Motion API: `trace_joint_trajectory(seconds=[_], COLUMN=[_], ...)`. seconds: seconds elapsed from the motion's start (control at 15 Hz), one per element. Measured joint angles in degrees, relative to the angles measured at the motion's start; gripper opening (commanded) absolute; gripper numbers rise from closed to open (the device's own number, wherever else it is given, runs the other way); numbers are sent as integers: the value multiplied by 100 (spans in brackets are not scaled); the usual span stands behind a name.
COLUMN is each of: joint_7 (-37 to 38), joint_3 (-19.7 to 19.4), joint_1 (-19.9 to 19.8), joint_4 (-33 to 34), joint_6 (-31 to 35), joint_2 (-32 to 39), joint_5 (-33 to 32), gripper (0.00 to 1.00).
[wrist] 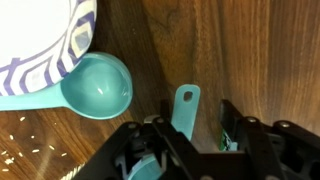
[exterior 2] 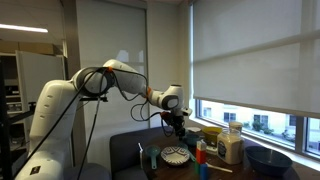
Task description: Put one measuring cup on top of the glass container.
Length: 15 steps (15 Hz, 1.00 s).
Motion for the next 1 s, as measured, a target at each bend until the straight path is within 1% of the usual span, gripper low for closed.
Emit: trace_joint_trajectory(seconds=[0.2,0.33,0.4,0.47,0.53,0.6,0.67,0.73,1.0], joint_7=[-43,-56,-58,-58,-58,-58,-58,-60,-61], joint_3=[0,0,0,0,0,0,0,0,0], joint_1=[18,25,27,28,29,29,30,31,67], joint_4=[-27,-59,-79,-102,-124,-132,-134,-137,-141], joint_6=[0,0,6,16,33,49,78,121,238], joint_2=[0,-2,-5,-13,-23,-28,-29,-29,-66], joint_5=[-19,-59,-92,-127,-165,-199,-222,-239,-399], gripper=[51,44,30,21,15,6,2,6,6])
